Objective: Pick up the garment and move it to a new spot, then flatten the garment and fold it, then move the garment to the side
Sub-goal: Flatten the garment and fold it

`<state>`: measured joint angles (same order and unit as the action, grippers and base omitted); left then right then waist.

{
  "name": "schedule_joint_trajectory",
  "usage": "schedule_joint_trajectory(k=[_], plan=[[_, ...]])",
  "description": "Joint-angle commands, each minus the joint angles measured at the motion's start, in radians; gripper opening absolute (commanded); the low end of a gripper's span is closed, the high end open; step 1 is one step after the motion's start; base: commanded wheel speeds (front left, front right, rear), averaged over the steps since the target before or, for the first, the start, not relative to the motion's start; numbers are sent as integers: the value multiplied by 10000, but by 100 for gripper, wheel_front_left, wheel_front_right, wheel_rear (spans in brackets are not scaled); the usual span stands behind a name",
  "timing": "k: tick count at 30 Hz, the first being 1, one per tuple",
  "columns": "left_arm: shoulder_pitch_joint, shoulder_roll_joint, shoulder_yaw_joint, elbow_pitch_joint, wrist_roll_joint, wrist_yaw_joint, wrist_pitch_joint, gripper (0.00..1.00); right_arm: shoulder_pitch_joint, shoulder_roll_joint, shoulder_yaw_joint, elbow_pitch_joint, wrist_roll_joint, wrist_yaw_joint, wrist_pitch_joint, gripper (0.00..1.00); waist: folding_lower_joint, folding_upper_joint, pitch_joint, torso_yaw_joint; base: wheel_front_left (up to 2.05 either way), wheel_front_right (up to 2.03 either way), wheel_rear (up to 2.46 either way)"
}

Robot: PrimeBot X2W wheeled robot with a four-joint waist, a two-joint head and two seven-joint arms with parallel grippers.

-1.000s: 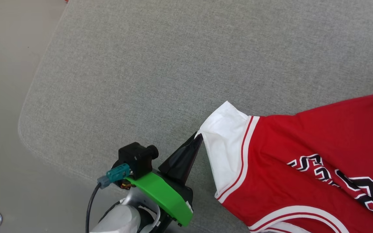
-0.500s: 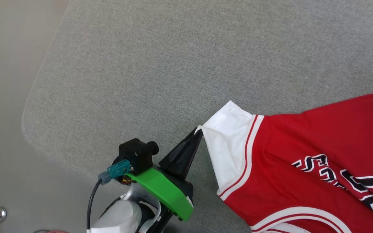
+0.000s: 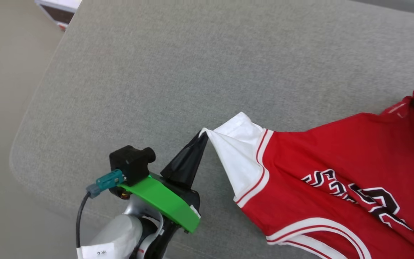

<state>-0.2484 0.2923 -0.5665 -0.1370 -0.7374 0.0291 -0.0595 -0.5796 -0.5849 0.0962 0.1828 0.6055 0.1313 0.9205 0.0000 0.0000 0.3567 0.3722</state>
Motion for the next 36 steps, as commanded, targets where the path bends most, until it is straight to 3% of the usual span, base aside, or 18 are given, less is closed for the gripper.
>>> schedule_joint_trajectory(k=[1,14,25,36], plan=[[-231,127,127,-19,-79,-31,2,0,142,24,37,44,120,-6,-311,0,0,0,-797,-701,0,0,0],[-1208,936,1235,-1117,36,671,539,0,295,106,89,-733,797,-6,-2448,0,0,0,-2578,-2325,0,0,0],[-2035,1278,2277,-1679,-54,1307,751,0,781,321,-411,-1843,795,-6,-2911,0,0,0,-3440,-3286,0,0,0],[-3174,1090,2932,-2162,166,1884,457,0,929,759,-1061,-3416,309,-6,-2957,0,0,0,-3881,-3791,0,0,0]])
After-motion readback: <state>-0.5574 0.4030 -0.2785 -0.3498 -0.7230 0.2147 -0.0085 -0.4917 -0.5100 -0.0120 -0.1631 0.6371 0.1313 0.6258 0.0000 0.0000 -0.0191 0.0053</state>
